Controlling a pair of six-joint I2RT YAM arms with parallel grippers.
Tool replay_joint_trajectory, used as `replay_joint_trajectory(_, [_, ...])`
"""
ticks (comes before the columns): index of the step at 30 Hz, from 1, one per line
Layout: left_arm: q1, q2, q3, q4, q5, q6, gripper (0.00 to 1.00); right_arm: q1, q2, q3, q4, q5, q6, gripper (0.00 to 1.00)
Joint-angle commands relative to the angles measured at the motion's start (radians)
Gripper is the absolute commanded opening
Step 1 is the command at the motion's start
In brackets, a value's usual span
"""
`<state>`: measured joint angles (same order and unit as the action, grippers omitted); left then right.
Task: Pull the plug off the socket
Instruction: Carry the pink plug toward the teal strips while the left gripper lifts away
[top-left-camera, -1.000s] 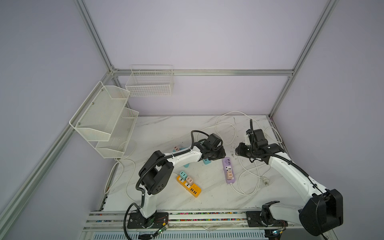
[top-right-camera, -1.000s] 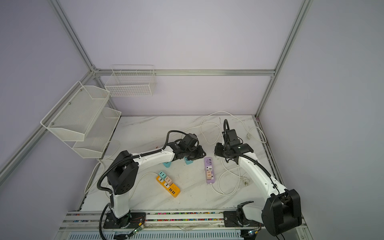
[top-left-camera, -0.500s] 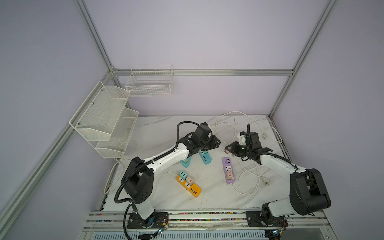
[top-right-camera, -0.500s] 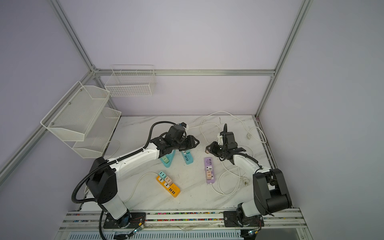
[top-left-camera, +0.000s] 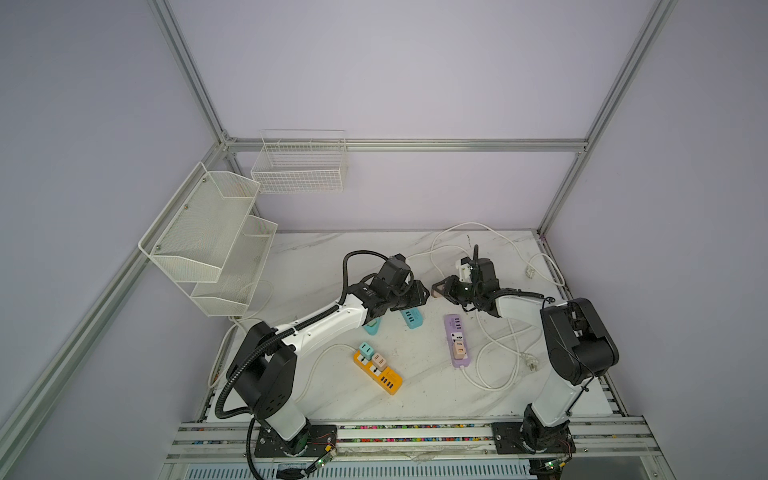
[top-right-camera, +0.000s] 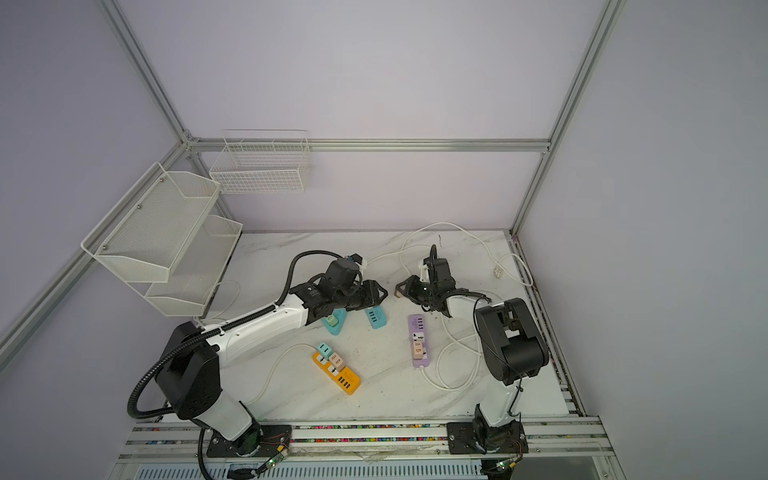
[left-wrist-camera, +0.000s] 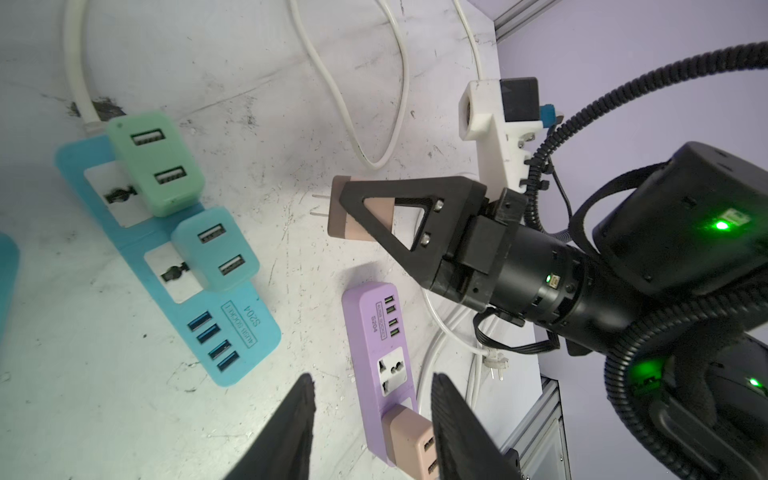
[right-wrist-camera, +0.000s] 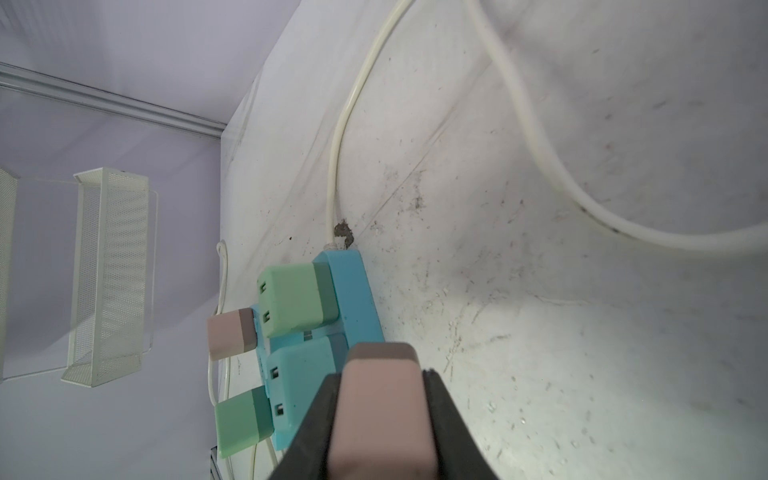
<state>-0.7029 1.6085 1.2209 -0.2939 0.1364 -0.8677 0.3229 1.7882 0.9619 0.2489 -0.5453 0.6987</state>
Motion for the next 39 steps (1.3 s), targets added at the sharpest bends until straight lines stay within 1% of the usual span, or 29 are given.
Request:
replay_joint_trajectory(1, [0.014,-0.052,-0.051,0.032,-0.030,0.032,0.47,0.007,0.052,0.033,0.078,-0.026,0.040,0.18])
replay_joint_trajectory(10, [0.023,-0.049,-0.060,0.036,-0.029,0.035,0.49,0.029,0.156,0.125,0.039,-0.016,-0.003,0.19])
replay_joint_trajectory(18, [0.026,-0.036,-0.054,0.036,-0.020,0.039,0.50,0.034,0.219,0.180,-0.018,0.010,-0.043,0.24])
replay_joint_trajectory(23, [0.026,-0.032,-0.054,0.036,-0.015,0.036,0.49,0.033,0.237,0.197,-0.058,0.023,-0.066,0.33])
replay_joint_trajectory(27, [0.026,-0.029,-0.052,0.036,-0.014,0.034,0.50,0.034,0.241,0.205,-0.088,0.038,-0.082,0.39])
replay_joint_trajectory(32, [0.026,-0.025,-0.043,0.037,0.001,0.027,0.50,0.034,0.230,0.215,-0.131,0.055,-0.105,0.49])
replay_joint_trajectory(35, [0.027,-0.031,-0.050,0.039,0.003,0.021,0.50,0.034,0.210,0.232,-0.190,0.089,-0.135,0.57])
replay_joint_trajectory(37, [0.026,-0.036,-0.056,0.042,0.007,0.019,0.50,0.034,0.185,0.236,-0.234,0.132,-0.157,0.63])
replay_joint_trajectory(39, [0.028,-0.040,-0.058,0.042,0.016,0.018,0.50,0.033,0.166,0.234,-0.263,0.156,-0.178,0.66])
